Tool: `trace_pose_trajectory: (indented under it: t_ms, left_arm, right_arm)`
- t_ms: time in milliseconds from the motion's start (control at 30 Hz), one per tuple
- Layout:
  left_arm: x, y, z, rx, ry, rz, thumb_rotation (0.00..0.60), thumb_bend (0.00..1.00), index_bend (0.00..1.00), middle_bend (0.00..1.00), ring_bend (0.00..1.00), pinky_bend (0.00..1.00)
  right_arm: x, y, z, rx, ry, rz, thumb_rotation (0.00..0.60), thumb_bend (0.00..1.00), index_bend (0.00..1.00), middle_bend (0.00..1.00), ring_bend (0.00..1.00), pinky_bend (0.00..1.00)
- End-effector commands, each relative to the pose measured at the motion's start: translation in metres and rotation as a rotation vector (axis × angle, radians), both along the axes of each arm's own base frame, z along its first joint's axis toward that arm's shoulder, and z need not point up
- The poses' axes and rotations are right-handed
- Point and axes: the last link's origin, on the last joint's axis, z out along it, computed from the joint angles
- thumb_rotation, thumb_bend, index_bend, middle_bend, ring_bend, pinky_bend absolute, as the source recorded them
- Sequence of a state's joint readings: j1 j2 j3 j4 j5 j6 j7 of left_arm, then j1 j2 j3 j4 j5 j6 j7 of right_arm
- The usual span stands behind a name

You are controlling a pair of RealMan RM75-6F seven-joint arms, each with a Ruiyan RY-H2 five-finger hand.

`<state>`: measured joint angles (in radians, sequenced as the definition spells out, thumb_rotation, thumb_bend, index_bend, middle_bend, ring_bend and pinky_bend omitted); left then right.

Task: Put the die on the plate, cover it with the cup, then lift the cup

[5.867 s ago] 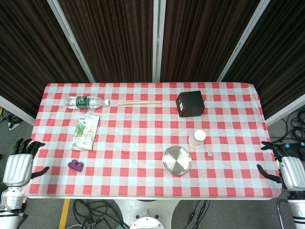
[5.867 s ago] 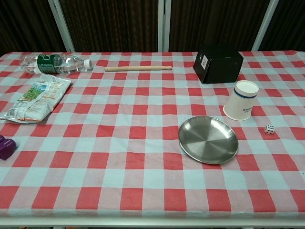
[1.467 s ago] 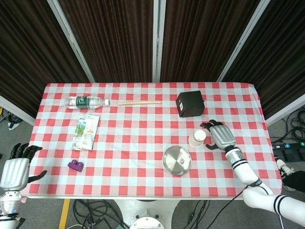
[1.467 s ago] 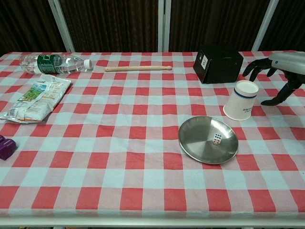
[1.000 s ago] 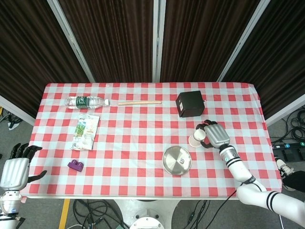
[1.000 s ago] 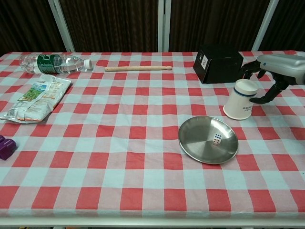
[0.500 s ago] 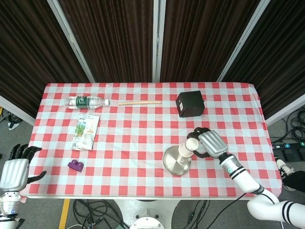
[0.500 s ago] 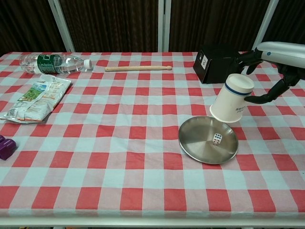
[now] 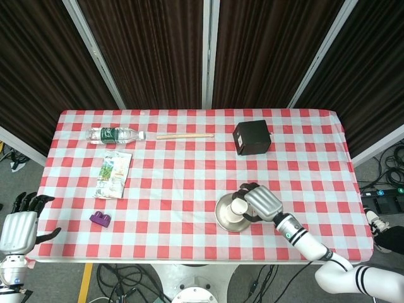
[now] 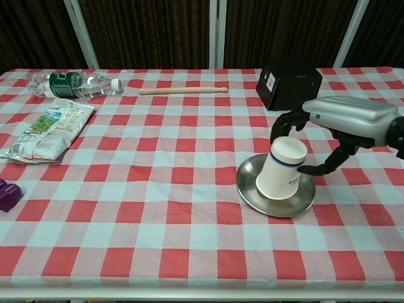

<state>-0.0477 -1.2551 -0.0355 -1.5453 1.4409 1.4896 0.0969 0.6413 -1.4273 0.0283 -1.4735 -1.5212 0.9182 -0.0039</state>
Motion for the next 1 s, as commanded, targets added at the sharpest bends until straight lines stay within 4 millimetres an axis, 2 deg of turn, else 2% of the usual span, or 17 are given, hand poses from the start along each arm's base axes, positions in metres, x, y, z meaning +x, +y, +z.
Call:
trace_pose_trajectory:
  t_ms: [33, 233, 500, 767, 1000]
  left_arm:
    - [-0.001, 0.000, 0.000, 0.000, 0.002, 0.001, 0.600, 0.07, 0.26, 0.24, 0.13, 0.09]
    - [-0.001, -0.001, 0.000, 0.001, 0.003, 0.003, 0.600, 0.07, 0.26, 0.24, 0.13, 0.09]
    - [-0.001, -0.002, 0.000, 0.002, 0.006, 0.006, 0.600, 0.07, 0.26, 0.24, 0.13, 0.09]
    - [0.000, -0.001, 0.002, 0.006, 0.008, 0.000, 0.600, 0.07, 0.26, 0.24, 0.13, 0.09]
    - [0.000, -0.003, 0.002, 0.006, 0.009, 0.007, 0.600, 0.07, 0.26, 0.24, 0.13, 0.09]
  right_arm:
    - [0.000, -0.001, -0.004, 0.001, 0.014, 0.010, 0.600, 0.28, 0.49, 0.41, 0.20, 0.26]
    - [0.000, -0.013, -0.008, -0.050, 0.019, 0.015, 0.600, 0.28, 0.49, 0.40, 0.20, 0.26]
    - [0.004, 0.007, -0.010, 0.036, -0.020, 0.041, 0.600, 0.28, 0.49, 0.41, 0.20, 0.26]
    - [0.000, -0.015, -0.013, -0.026, -0.003, 0.024, 0.600, 0.28, 0.49, 0.39, 0.20, 0.26]
    - [0.000, 0.004, -0.008, 0.021, -0.014, 0.067, 0.600, 0.27, 0.49, 0.39, 0.20, 0.26]
